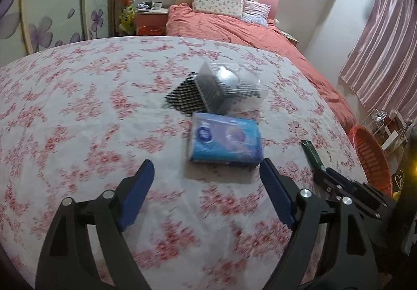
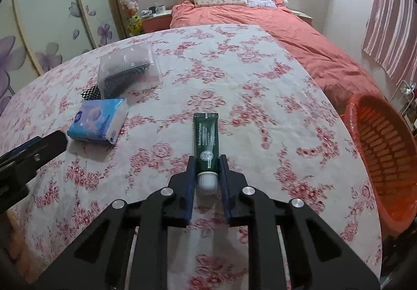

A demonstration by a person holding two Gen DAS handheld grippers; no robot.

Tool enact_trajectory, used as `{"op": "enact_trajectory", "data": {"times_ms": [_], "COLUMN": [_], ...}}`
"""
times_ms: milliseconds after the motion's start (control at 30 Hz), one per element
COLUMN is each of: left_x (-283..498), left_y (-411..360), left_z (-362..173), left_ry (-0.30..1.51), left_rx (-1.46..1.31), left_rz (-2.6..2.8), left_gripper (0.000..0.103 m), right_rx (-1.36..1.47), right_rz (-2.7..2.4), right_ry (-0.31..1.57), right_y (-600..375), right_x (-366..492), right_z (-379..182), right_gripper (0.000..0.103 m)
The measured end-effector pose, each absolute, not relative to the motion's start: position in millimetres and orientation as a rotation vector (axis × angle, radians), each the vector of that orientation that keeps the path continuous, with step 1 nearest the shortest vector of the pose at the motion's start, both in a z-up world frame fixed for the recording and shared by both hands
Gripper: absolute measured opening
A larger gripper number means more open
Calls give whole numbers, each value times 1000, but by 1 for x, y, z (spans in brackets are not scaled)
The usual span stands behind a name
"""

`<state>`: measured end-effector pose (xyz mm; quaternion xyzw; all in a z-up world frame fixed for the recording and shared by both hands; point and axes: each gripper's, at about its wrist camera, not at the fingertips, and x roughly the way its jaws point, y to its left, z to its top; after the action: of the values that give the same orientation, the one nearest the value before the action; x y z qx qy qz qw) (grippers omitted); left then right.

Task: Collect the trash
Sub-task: 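Grasp the blue tissue pack with the left tool while the right tool holds the tube, then carry tube and tissue pack to the orange basket and open both tools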

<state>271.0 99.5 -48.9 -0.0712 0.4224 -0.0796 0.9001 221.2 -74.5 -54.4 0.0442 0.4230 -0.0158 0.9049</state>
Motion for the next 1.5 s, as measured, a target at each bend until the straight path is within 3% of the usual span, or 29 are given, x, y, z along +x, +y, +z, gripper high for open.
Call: {"op": "enact_trajectory", "data": {"times_ms": [133, 500, 800, 1133, 1500], "left_x": [283, 308, 313, 291, 247], "left_y": [82, 65, 57, 65, 53], "left_z": [-54, -67, -68, -54, -4], "left_ry": [879, 934, 909, 864, 759], "left_rx": [-116, -105, -64, -93, -117], "left_rz": [-156, -106, -82, -111, -214], "left_gripper": [87, 89, 72, 71, 71], "right_rx": [136, 178, 201, 240, 271], "right_rz": [-40, -6, -1, -23, -78], "right_ry": [863, 841, 830, 754, 615], "right_y": [-90, -110, -118, -136, -157], "right_x": [215, 208, 202, 182, 148], "right_z": [-53, -52, -51, -27, 6], "right_gripper": [18, 18, 18, 18, 18]}}
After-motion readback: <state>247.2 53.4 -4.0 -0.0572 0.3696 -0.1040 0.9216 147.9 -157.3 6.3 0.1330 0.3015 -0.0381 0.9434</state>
